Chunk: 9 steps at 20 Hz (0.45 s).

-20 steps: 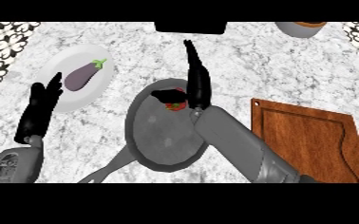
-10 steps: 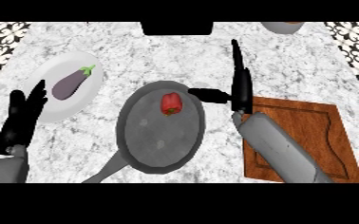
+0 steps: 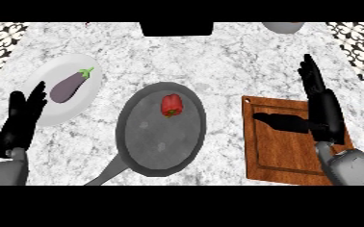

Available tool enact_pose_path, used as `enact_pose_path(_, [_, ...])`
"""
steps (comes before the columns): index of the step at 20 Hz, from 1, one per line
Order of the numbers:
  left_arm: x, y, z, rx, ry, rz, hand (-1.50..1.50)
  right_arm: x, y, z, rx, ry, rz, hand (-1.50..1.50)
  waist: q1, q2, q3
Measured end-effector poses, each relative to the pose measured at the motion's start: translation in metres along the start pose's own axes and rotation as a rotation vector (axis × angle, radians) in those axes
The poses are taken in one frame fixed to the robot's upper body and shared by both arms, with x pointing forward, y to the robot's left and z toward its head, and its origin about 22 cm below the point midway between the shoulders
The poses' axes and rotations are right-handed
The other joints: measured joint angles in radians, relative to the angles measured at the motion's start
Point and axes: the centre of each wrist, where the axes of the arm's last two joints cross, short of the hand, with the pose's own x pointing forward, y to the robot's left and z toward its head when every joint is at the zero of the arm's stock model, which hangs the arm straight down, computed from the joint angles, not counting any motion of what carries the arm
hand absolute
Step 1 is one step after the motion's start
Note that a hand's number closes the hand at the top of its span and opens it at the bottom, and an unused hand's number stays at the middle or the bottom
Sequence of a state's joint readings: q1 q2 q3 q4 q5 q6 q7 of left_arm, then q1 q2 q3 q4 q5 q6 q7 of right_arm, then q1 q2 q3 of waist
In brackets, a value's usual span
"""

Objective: Pick the bell pepper from the cutting board and place it in the pan

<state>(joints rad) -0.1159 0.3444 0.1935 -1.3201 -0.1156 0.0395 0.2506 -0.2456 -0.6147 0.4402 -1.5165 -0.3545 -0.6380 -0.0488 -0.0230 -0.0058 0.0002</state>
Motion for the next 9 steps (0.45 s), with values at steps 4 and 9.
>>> enact_pose_path(4, [0.001,-0.002,-0.002,-0.008,-0.003,-0.002,0.0,-0.009,-0.046,0.019,0.024,-0.002,0.015,-1.5,0.005,0.002,0.0])
enact_pose_path(9, [-0.002,-0.007,-0.002,-0.008,-0.006,-0.002,0.0,-0.009,-0.096,0.033,0.039,-0.016,0.025,-1.5,0.009,0.003,0.0])
